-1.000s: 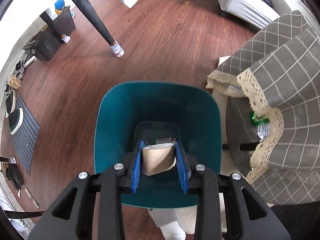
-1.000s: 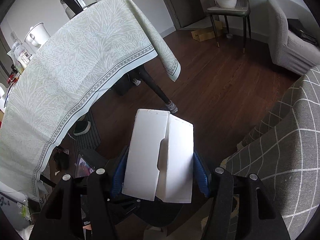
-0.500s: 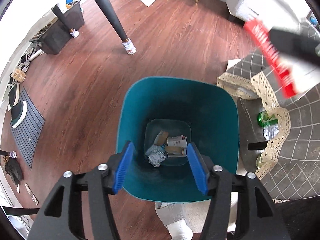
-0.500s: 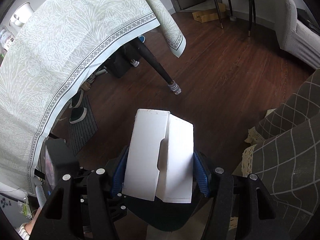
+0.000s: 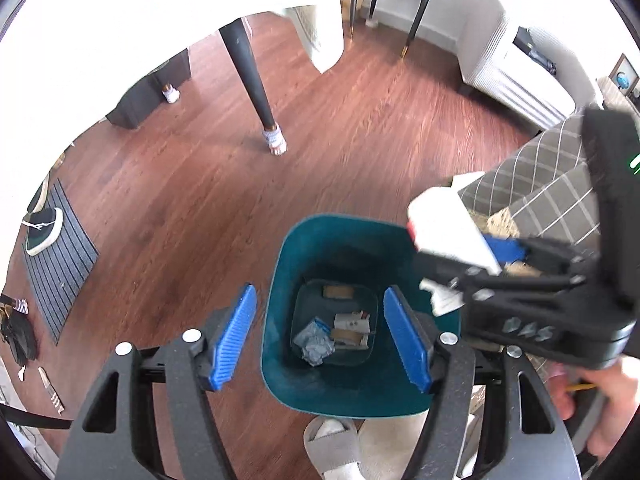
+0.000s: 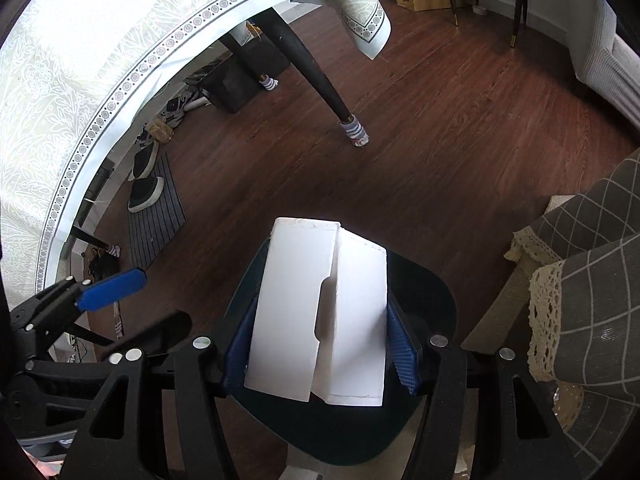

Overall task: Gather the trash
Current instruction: 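Lower the white box into the bin and open the right gripper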

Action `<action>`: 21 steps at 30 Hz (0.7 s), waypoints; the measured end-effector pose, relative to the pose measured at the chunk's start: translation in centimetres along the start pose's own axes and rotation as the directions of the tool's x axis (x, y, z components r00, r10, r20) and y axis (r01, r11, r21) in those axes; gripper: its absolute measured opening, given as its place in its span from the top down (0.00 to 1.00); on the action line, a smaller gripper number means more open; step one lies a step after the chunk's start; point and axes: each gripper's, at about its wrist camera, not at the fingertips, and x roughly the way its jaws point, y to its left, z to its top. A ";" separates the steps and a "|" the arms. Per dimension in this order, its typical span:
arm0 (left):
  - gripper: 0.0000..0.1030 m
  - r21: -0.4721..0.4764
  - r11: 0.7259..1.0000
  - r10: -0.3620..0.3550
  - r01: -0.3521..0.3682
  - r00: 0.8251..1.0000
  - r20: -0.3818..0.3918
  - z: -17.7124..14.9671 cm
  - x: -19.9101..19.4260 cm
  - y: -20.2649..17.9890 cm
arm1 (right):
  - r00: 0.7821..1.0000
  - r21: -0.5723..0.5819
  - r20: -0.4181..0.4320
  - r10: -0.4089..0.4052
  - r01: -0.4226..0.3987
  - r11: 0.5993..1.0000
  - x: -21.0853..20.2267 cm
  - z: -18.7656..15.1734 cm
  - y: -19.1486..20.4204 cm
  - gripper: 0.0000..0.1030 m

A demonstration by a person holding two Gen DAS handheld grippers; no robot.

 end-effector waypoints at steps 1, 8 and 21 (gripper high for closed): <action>0.32 -0.004 1.000 -0.008 0.008 1.000 0.013 0.2 -0.4 0.0 | 1.000 -0.001 -0.003 -0.003 0.003 1.000 0.2 -0.1 0.0 0.41; 0.38 -0.027 1.000 0.006 -0.005 0.999 0.031 1.2 -1.5 0.6 | 1.000 0.012 0.023 -0.007 0.007 1.000 0.0 -0.5 -0.9 0.41; 0.54 -0.025 0.999 -0.019 0.024 0.978 0.207 2.3 -7.3 -0.3 | 0.995 -0.003 -0.098 -0.015 0.014 1.000 4.2 -2.4 -1.4 0.39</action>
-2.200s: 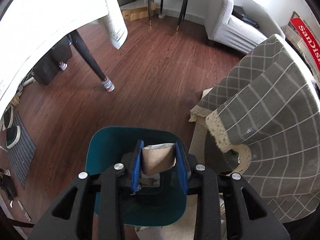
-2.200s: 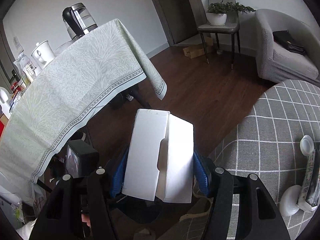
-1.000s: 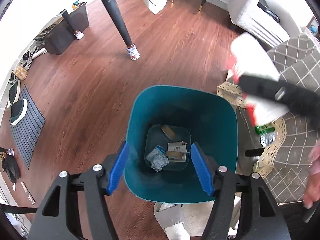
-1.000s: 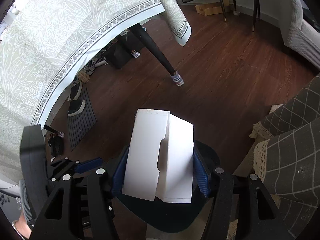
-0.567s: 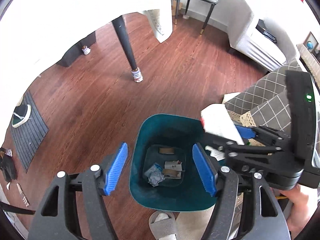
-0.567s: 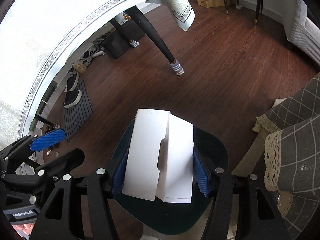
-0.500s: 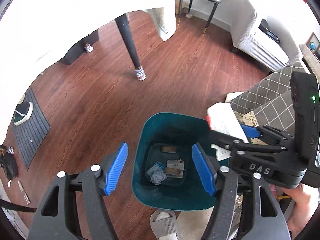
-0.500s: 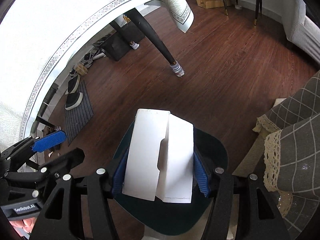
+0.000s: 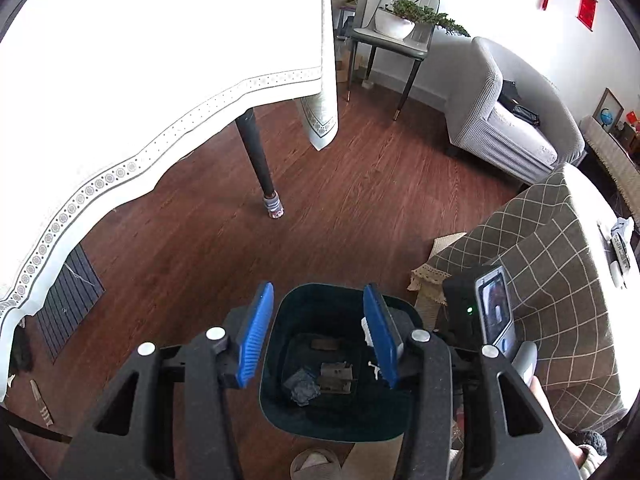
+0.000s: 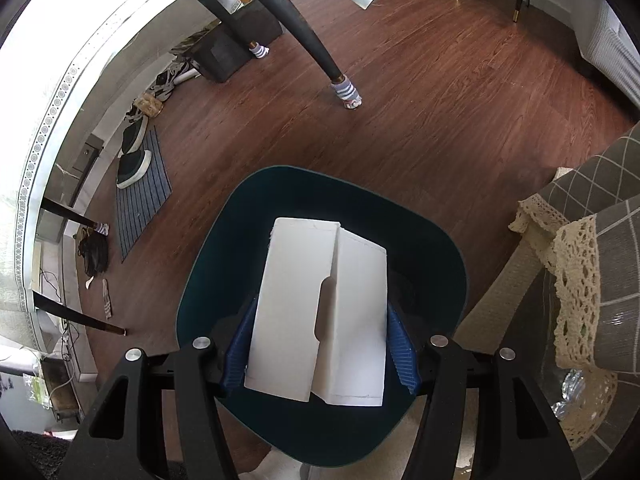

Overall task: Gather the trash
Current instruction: 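Lower the white box into the bin and open the right gripper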

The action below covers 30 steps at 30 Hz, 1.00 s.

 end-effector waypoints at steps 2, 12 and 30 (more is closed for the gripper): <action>0.59 0.006 1.000 0.001 -0.001 1.000 0.022 0.3 -0.6 -0.4 | 1.000 -0.013 -0.015 -0.007 0.006 1.000 0.5 -0.3 0.2 0.37; 0.60 0.007 0.999 -0.043 0.042 0.983 0.177 2.4 -5.5 -3.1 | 0.999 -0.052 -0.022 -0.039 0.038 0.998 0.6 -1.4 0.5 0.25; 0.58 0.028 0.994 -0.107 0.103 0.946 0.305 4.6 -9.3 -8.1 | 0.988 -0.177 0.146 0.049 -0.022 0.984 -8.8 -2.0 1.6 0.23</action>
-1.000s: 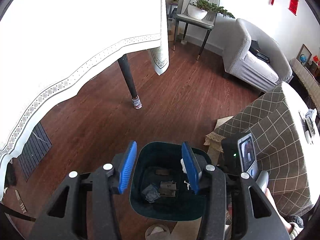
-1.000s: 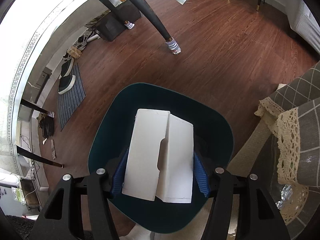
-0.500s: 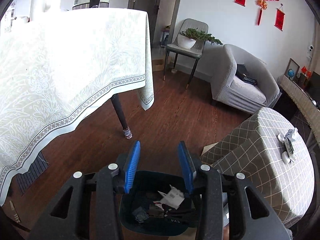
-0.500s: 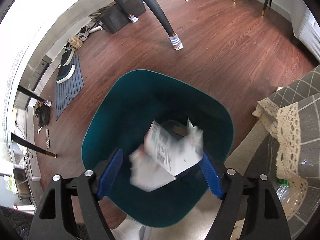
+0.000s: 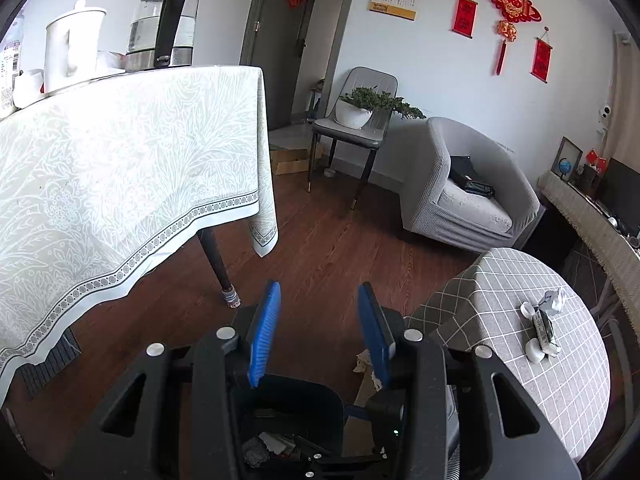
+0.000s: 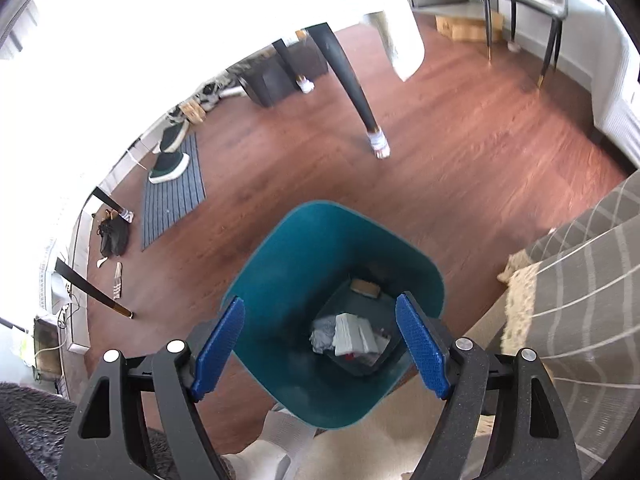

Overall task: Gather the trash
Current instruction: 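Lower the white box into the bin and open the right gripper, then move both grippers back from the bin to the table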

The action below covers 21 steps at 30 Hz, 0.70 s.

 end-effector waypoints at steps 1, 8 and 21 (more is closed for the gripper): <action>0.57 0.009 1.000 -0.003 0.003 1.000 0.008 0.2 -0.1 -0.6 | 1.000 -0.005 0.012 -0.001 0.001 1.000 -0.7 0.1 0.1 0.23; 0.54 0.011 1.000 -0.024 0.024 0.999 0.043 1.0 -0.6 -2.1 | 0.995 -0.027 0.099 -0.015 0.018 0.999 -5.8 0.4 -0.2 0.23; 0.47 0.022 0.995 -0.093 0.092 0.994 0.048 1.2 -0.3 -5.8 | 0.946 0.026 0.301 -0.122 0.120 0.992 -16.5 -0.1 -3.9 0.23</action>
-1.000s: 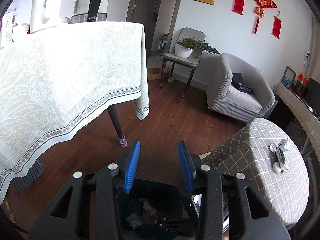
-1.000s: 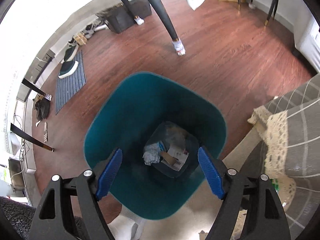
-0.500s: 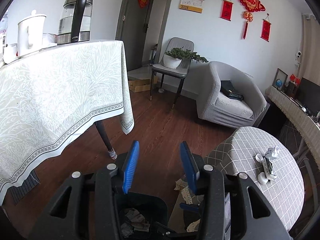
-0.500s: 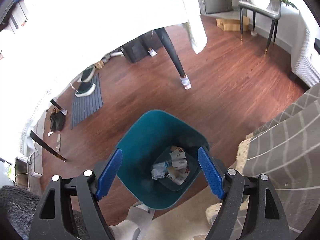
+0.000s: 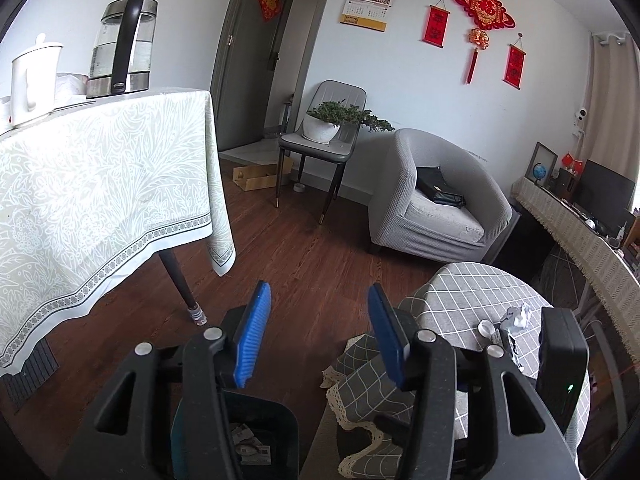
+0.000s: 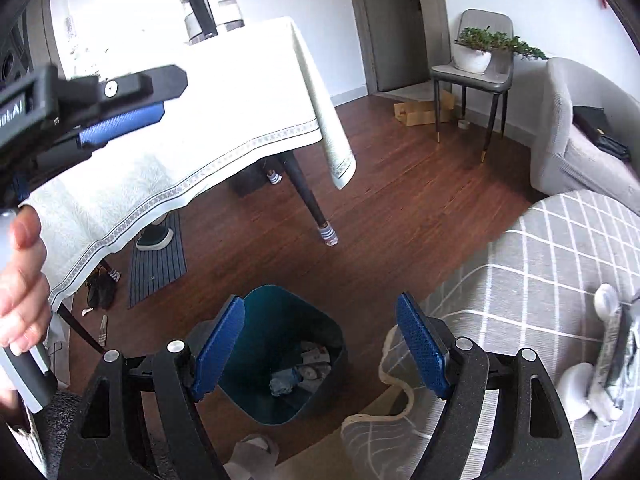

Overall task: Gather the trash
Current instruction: 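Move both grippers back from the bin to the table, then grasp the crumpled white paper with the right gripper while the left grasps the black Face tissue pack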

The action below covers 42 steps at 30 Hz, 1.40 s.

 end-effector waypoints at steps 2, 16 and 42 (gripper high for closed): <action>0.45 0.005 1.000 -0.016 0.016 1.000 -0.006 -0.1 0.3 -0.9 | 0.999 0.023 0.024 -0.024 0.023 0.999 -1.3 0.2 -1.5 0.23; 0.32 0.103 0.982 -0.149 0.159 0.984 -0.097 -1.8 3.5 -8.5 | 0.968 0.223 0.123 -0.219 0.188 0.956 -9.3 -0.5 -13.4 0.23; 0.14 0.333 0.895 -0.201 0.298 0.933 -0.298 -7.4 10.7 -21.3 | 0.965 0.521 0.040 -0.258 0.200 0.830 -7.9 -3.4 -24.7 0.23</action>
